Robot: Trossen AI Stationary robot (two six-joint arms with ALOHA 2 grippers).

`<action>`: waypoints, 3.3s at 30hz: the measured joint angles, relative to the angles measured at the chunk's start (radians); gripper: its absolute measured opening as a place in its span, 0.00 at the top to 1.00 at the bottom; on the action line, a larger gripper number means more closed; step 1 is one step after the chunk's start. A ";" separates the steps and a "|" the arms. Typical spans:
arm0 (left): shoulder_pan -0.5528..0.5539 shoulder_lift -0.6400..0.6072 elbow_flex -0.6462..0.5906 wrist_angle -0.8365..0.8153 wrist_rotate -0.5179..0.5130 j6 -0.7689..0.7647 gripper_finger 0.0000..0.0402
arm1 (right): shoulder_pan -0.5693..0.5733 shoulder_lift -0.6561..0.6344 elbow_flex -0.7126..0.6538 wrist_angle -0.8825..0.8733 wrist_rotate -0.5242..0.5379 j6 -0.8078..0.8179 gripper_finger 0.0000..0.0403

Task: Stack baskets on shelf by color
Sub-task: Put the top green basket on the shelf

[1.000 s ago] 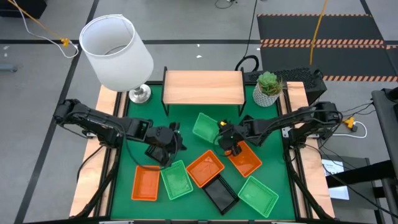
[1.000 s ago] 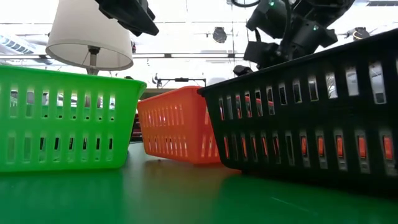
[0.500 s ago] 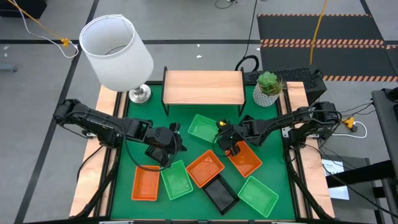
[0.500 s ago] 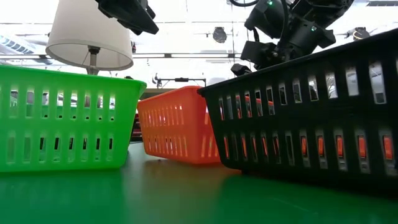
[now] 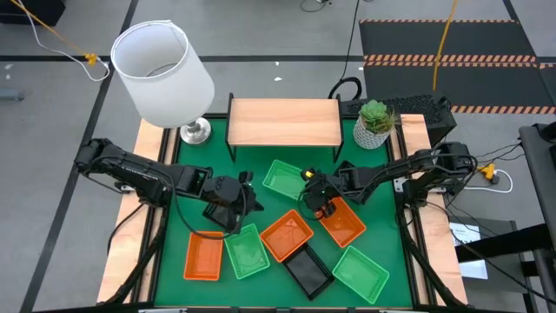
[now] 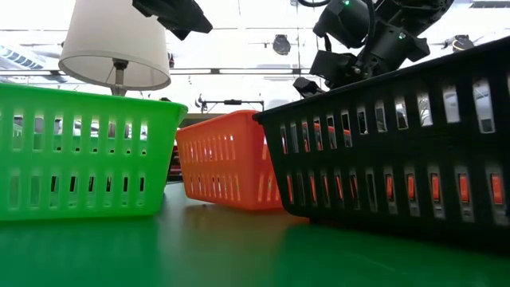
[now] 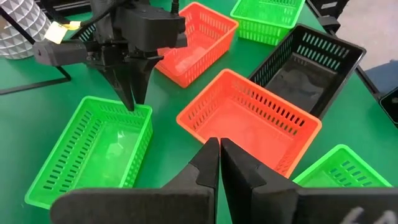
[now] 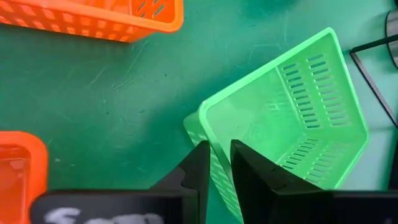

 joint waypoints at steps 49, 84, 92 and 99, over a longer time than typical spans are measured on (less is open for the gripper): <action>0.024 0.000 0.000 0.132 -0.002 0.114 0.95 | 0.203 -0.241 0.000 0.137 0.345 0.255 0.97; 0.180 0.000 0.000 0.097 0.000 0.188 0.95 | -0.288 -0.071 0.643 -0.519 0.232 0.215 0.97; 0.180 0.000 0.000 0.104 -0.001 0.200 0.95 | -0.416 -0.049 0.643 -0.593 0.105 0.182 0.97; 0.180 0.000 0.000 0.105 0.000 0.220 0.95 | -0.492 -0.050 0.643 -0.631 0.026 0.177 0.97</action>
